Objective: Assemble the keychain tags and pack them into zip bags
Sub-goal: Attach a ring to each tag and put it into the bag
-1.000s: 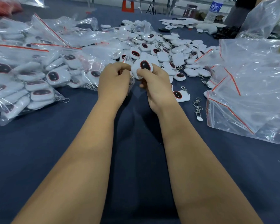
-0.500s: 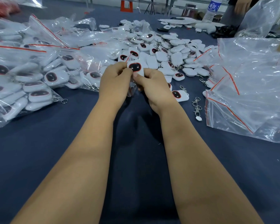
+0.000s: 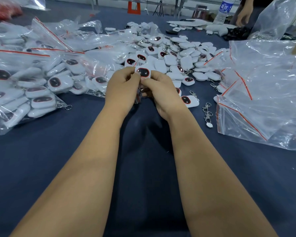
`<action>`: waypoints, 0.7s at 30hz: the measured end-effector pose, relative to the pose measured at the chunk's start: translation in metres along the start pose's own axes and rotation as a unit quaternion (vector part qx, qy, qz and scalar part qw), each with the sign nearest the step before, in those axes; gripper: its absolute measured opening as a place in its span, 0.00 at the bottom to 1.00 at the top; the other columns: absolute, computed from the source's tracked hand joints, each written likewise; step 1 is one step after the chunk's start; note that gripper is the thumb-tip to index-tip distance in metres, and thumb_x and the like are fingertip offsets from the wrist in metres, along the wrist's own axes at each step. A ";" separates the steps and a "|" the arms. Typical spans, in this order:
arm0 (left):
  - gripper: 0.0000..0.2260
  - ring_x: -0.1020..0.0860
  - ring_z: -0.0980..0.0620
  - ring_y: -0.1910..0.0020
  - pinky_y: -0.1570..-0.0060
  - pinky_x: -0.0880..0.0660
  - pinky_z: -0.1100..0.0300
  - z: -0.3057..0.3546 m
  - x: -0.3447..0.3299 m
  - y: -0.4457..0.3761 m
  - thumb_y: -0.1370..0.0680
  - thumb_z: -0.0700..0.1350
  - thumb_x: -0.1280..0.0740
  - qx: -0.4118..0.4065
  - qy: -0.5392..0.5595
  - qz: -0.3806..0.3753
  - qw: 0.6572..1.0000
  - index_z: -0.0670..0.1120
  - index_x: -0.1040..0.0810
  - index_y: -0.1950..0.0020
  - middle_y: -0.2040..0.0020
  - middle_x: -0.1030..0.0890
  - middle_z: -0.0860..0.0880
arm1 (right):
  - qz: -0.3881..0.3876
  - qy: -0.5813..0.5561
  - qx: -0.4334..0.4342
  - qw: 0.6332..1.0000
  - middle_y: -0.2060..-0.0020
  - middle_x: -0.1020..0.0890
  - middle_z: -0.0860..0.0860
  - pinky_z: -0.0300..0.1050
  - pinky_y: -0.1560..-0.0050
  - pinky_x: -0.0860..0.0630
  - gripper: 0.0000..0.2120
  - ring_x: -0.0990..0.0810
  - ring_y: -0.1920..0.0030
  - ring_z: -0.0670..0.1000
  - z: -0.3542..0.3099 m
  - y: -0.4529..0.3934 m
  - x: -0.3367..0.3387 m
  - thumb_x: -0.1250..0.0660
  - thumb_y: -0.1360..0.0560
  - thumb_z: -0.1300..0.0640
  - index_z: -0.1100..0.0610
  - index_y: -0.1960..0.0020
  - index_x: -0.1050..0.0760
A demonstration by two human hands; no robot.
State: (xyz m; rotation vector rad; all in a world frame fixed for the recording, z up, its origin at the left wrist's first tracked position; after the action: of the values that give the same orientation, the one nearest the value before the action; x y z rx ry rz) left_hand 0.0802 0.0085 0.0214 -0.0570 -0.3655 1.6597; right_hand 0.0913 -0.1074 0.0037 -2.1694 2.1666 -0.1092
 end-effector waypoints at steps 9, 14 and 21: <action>0.15 0.23 0.51 0.56 0.50 0.26 0.59 0.017 0.035 0.004 0.22 0.53 0.48 -0.092 -0.078 0.164 0.979 0.52 0.22 0.52 0.53 0.23 0.49 | 0.100 -0.228 -0.052 0.967 0.63 0.21 0.55 0.38 0.69 0.25 0.08 0.25 0.67 0.50 0.004 0.002 0.018 0.40 0.20 0.62 0.59 0.58 0.27; 0.14 0.27 0.47 0.44 0.50 0.30 0.56 0.028 -0.019 0.011 0.21 0.44 0.42 -0.165 -0.300 0.029 0.939 0.44 0.20 0.42 0.42 0.26 0.45 | 0.169 -0.328 -0.060 0.928 0.71 0.22 0.54 0.38 0.74 0.37 0.06 0.31 0.76 0.48 0.006 0.003 0.034 0.39 0.21 0.60 0.59 0.56 0.27; 0.13 0.30 0.41 0.39 0.44 0.32 0.50 0.005 -0.061 0.016 0.21 0.44 0.40 -0.154 -0.417 -0.135 0.885 0.39 0.23 0.42 0.39 0.26 0.42 | 0.186 -0.332 -0.078 0.921 0.71 0.25 0.53 0.36 0.77 0.35 0.07 0.29 0.79 0.47 0.010 0.006 0.037 0.38 0.24 0.60 0.58 0.61 0.28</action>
State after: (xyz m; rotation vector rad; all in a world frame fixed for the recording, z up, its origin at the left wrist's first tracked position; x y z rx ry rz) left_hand 0.0711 -0.0537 0.0112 0.4711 -1.2333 1.2605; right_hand 0.0867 -0.1444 -0.0066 -1.4781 2.1353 0.7299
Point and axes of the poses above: each hand's wrist, its own y-axis away from the middle knuckle, its own x-axis out of the back of the hand, z = x × y, the point moved 8 cm from there along -y, towards the middle knuckle
